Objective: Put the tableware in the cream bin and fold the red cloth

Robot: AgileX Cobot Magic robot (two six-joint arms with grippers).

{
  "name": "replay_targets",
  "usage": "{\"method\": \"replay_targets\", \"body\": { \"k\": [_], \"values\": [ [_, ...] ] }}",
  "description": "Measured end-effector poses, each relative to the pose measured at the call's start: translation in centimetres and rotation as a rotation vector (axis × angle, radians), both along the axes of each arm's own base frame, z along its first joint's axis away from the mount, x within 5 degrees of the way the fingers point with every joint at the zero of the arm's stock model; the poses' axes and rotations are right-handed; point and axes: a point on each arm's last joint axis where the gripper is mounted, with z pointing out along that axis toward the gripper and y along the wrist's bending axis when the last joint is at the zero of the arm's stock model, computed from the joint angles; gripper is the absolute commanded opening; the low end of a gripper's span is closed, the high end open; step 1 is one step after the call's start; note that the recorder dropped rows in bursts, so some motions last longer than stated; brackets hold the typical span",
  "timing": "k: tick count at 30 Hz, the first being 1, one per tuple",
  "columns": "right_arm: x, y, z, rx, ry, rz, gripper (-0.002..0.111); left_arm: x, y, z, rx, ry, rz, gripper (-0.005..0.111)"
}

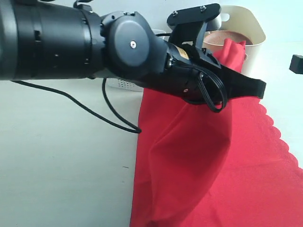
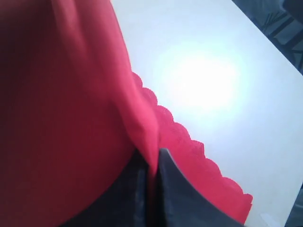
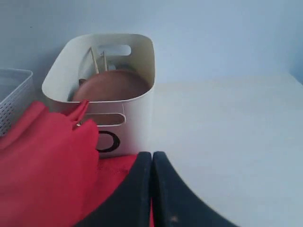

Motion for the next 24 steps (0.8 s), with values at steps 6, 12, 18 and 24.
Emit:
{"method": "replay_targets", "body": {
  "k": [6,12,18,24],
  "values": [
    [0.0,0.0,0.2,0.004,-0.023,0.004,0.0,0.8,-2.2,-1.6,-0.017,0.071,0.039,0.001],
    [0.0,0.1,0.2,0.008,-0.023,0.012,0.0,-0.2,-4.9,-2.5,-0.013,0.06,-0.015,0.043],
    [0.1,0.2,0.1,0.011,-0.021,0.023,0.0,0.0,-5.2,-1.6,-0.02,0.003,-0.036,0.09],
    [0.1,0.2,0.1,0.015,-0.021,0.023,0.0,0.2,-3.4,1.2,0.053,-0.106,-0.119,0.071]
  ]
}}
